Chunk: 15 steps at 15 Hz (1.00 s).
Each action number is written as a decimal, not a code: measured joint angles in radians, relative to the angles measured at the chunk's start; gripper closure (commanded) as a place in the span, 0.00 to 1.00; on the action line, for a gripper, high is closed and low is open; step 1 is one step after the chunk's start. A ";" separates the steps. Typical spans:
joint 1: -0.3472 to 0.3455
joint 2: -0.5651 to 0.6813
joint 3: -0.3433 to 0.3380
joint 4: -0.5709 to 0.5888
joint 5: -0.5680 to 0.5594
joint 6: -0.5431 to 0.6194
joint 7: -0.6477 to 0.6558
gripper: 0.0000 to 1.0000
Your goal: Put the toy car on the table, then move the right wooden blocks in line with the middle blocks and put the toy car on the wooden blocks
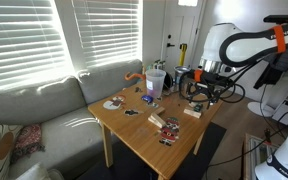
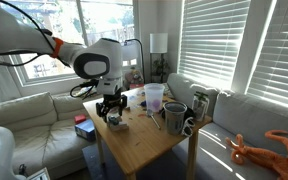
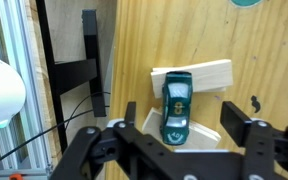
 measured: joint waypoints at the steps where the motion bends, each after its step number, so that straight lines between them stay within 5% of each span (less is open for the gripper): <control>1: 0.000 -0.001 -0.001 0.000 -0.001 0.007 -0.007 0.00; 7: 0.001 -0.050 -0.020 0.001 -0.077 0.081 -0.206 0.00; 15: 0.016 -0.166 -0.064 0.004 -0.109 0.076 -0.632 0.00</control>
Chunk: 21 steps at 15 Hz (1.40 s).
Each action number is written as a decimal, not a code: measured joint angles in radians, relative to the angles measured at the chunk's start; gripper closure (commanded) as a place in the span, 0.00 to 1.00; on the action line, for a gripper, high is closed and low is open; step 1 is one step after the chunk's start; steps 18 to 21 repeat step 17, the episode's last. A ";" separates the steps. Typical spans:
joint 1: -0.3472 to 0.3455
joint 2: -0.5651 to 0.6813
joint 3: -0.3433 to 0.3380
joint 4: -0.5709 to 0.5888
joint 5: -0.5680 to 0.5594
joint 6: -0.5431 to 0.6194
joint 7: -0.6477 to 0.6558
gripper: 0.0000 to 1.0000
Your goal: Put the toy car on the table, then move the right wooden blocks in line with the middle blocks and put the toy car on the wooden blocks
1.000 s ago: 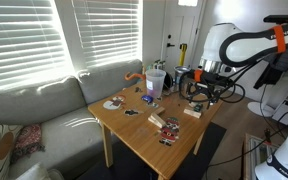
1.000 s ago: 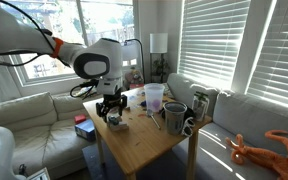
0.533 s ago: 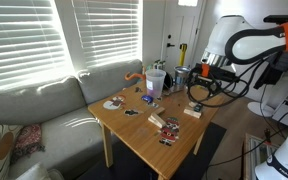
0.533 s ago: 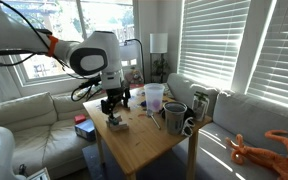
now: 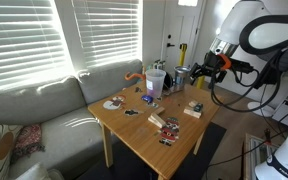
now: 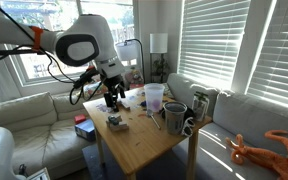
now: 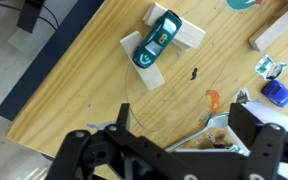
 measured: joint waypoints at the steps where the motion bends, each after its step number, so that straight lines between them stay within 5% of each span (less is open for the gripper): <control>1: 0.004 -0.007 -0.004 0.002 0.000 0.000 -0.053 0.00; 11: 0.025 -0.021 -0.004 0.028 0.010 -0.001 -0.372 0.00; 21: 0.033 -0.021 -0.004 0.029 0.013 -0.001 -0.437 0.00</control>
